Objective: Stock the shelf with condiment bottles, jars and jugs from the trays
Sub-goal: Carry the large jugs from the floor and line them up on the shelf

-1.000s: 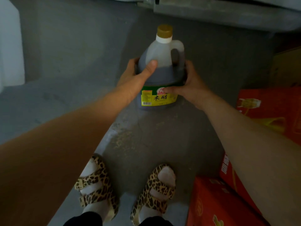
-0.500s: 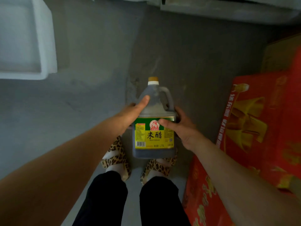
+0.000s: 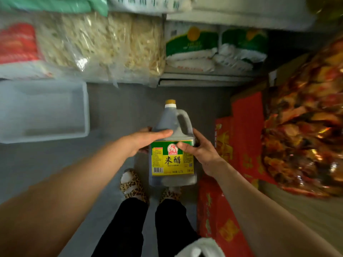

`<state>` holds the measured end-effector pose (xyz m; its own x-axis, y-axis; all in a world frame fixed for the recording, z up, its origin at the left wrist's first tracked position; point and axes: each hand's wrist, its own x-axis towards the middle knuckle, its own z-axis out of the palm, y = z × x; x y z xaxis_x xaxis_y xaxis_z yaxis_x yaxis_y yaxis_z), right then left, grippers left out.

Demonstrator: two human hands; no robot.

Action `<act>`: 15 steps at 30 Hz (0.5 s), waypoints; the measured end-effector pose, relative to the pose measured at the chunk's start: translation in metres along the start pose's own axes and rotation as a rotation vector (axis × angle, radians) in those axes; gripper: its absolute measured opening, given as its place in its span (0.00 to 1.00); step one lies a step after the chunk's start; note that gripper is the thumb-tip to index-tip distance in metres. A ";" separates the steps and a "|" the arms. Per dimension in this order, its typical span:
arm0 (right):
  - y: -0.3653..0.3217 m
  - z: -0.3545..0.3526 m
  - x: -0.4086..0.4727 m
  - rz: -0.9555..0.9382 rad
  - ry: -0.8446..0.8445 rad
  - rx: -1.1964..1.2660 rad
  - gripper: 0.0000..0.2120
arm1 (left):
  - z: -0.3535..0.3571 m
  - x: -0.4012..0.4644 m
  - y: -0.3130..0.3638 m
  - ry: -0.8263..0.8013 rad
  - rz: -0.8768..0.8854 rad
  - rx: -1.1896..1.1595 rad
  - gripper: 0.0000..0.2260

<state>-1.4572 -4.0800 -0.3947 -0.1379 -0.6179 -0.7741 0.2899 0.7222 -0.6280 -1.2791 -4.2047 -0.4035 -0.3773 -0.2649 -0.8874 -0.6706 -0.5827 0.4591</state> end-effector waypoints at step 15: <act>-0.248 0.019 -0.199 -0.588 0.153 0.055 0.26 | -0.026 -0.263 0.241 0.151 0.496 0.195 0.29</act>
<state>-1.4834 -4.1416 -0.0835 -0.4235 -0.8534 -0.3039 0.1720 0.2536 -0.9519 -1.3250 -4.2956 -0.0607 -0.5919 -0.5871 -0.5522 -0.5468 -0.2109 0.8103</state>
